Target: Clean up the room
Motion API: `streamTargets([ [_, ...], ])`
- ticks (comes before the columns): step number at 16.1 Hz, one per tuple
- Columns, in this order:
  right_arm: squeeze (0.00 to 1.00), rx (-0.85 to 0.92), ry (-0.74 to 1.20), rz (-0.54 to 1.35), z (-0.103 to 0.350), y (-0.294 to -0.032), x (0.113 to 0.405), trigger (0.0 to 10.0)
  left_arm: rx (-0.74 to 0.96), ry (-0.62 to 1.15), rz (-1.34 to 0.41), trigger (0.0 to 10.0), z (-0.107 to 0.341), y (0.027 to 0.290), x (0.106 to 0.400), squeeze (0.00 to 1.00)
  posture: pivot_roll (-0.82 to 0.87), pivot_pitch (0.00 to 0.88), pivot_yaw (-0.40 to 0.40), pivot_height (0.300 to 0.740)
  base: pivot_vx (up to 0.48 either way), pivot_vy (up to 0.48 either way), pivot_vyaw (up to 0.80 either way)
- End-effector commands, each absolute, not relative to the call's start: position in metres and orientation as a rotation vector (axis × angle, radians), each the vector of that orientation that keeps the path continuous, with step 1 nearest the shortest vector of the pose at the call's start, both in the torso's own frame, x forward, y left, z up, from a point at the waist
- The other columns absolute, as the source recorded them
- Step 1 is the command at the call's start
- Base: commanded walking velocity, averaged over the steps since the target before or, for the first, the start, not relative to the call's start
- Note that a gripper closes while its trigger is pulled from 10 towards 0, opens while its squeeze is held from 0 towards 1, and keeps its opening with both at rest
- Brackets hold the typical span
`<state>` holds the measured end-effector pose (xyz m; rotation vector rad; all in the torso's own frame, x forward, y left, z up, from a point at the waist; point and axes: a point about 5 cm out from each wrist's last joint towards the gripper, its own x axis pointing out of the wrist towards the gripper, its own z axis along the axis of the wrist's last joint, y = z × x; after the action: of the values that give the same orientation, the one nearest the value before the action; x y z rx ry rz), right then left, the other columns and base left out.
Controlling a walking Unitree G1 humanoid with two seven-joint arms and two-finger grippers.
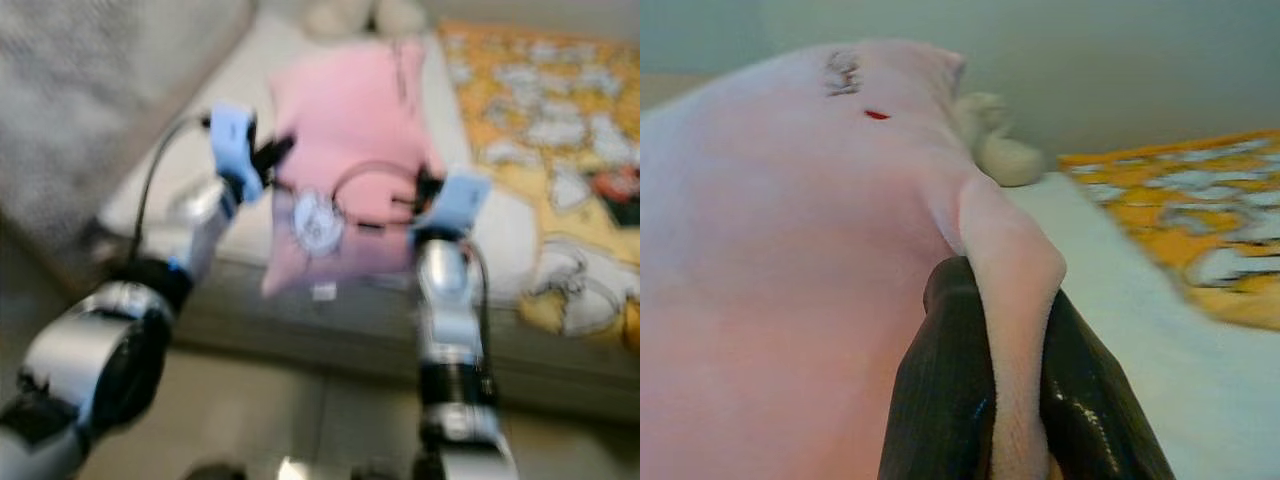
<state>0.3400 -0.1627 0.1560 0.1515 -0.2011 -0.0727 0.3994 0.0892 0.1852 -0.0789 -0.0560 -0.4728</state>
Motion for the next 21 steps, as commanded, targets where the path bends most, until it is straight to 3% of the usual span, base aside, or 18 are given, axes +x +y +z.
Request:
streamTargets([
  [1,0.00,0.137,-0.231,-0.130,0.162,-0.180,0.339,10.0,-0.107,-0.118,-0.450,10.0,0.198,0.096,0.402,0.00,0.03,0.006,0.011,0.740,0.379,0.000,0.00],
  [18,0.00,0.140,-0.193,-0.089,0.151,-0.171,0.341,10.0,-0.034,-0.104,-0.355,10.0,0.195,0.111,0.404,0.00,0.05,0.000,-0.001,0.740,0.458,0.000,0.00],
  [21,0.00,0.141,-0.191,-0.086,0.151,-0.170,0.341,10.0,-0.037,-0.103,-0.354,10.0,0.195,0.111,0.404,0.00,0.05,0.000,-0.002,0.740,0.391,0.277,0.00],
])
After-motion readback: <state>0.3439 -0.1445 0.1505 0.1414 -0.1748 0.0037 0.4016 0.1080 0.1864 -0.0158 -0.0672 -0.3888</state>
